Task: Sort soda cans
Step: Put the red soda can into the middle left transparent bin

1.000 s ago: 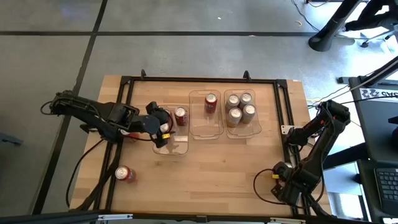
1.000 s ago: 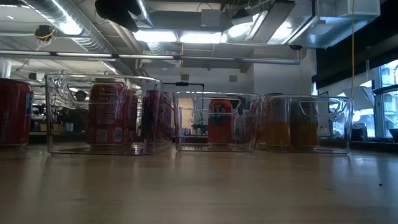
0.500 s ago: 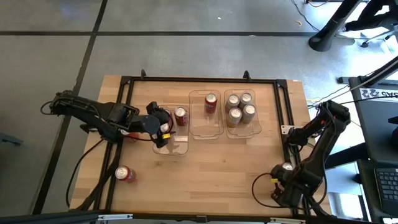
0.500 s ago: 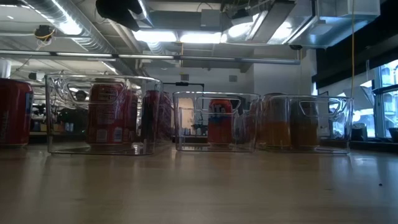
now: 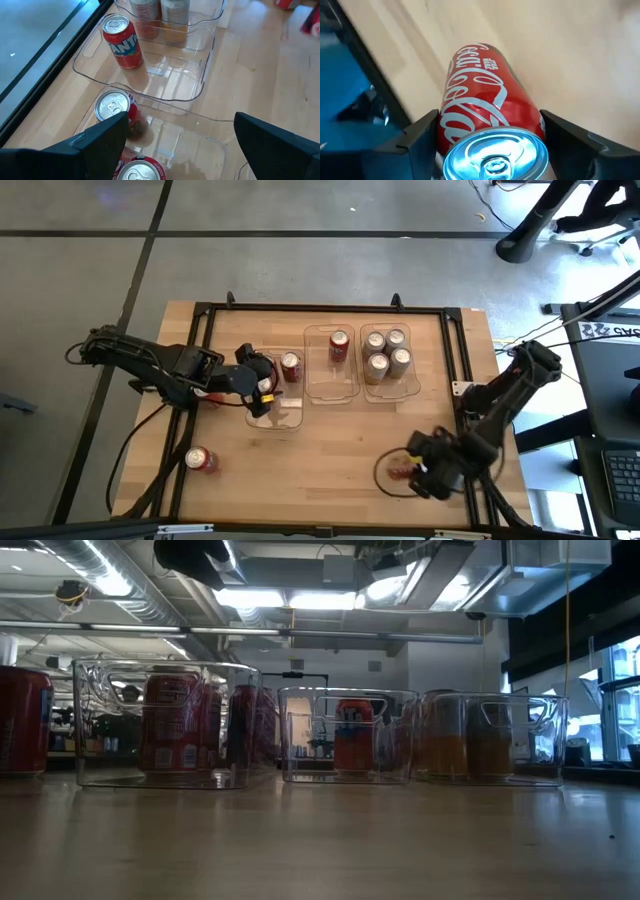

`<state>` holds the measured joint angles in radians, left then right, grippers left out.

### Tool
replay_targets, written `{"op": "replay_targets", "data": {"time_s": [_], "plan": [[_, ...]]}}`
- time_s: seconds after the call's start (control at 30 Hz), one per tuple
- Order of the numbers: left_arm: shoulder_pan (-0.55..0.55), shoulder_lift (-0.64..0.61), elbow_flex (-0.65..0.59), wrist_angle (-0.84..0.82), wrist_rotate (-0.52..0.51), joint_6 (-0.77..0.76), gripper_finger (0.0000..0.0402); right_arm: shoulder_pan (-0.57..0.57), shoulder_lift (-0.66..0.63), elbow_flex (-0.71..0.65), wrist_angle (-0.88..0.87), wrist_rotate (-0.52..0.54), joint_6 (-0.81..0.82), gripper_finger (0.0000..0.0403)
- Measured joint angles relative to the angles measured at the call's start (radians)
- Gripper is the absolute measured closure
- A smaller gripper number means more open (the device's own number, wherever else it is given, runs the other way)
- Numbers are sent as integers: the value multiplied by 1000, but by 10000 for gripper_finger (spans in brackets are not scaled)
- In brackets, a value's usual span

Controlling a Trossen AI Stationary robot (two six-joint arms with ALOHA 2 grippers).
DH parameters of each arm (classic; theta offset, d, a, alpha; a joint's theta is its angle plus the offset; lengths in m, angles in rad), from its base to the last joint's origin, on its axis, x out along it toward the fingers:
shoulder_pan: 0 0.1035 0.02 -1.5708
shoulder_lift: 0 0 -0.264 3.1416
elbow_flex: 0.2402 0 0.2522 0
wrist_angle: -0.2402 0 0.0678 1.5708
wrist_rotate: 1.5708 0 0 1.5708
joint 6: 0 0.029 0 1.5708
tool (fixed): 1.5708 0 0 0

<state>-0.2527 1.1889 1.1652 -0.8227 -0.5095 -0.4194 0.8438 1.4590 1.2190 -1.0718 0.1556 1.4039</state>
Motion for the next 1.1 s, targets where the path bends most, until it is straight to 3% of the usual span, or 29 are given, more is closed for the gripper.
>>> {"op": "replay_targets", "data": {"time_s": [0.3,0.5,0.67,0.87,1.1], "plan": [[-2,0,0,17,-4,-78,52,-271,0,0,266,256,-544,116],[-20,-1,-10,43,-39,-49,53,-433,0,-3,574,279,-889,115],[-25,-1,-92,112,-48,-23,72,-537,40,-3,764,223,-1071,115],[-19,-2,-134,187,-57,5,149,-611,115,-4,829,135,-1134,114],[-7,-3,-158,203,-25,13,300,-645,175,-5,931,130,-1230,114]]}}
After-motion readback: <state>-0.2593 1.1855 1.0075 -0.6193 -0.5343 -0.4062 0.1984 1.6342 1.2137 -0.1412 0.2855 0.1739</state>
